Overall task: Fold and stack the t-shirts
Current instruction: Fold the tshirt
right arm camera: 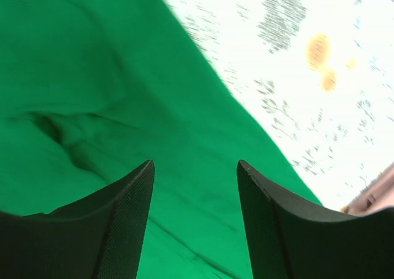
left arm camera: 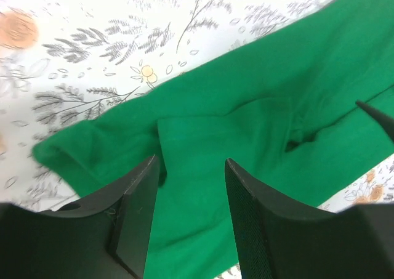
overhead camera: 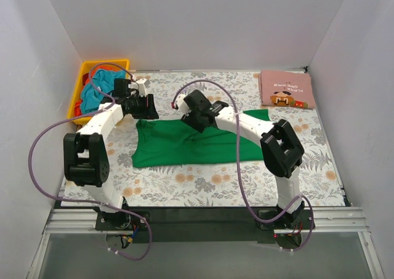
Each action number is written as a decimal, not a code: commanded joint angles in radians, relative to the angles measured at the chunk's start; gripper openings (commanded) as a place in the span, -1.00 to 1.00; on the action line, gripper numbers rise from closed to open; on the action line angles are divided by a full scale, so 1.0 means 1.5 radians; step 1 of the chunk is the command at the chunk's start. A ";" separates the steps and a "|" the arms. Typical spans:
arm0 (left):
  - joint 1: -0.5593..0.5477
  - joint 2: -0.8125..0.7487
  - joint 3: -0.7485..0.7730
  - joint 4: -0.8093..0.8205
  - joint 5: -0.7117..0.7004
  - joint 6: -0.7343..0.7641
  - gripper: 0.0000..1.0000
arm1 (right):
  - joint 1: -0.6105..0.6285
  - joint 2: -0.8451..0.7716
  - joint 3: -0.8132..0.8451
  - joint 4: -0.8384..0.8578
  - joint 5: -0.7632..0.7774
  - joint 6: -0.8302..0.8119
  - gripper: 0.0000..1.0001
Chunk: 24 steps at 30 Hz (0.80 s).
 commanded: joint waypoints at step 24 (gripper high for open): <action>-0.024 0.062 -0.059 -0.090 -0.061 0.012 -0.40 | -0.203 -0.129 -0.318 -0.199 -0.264 -0.072 -0.22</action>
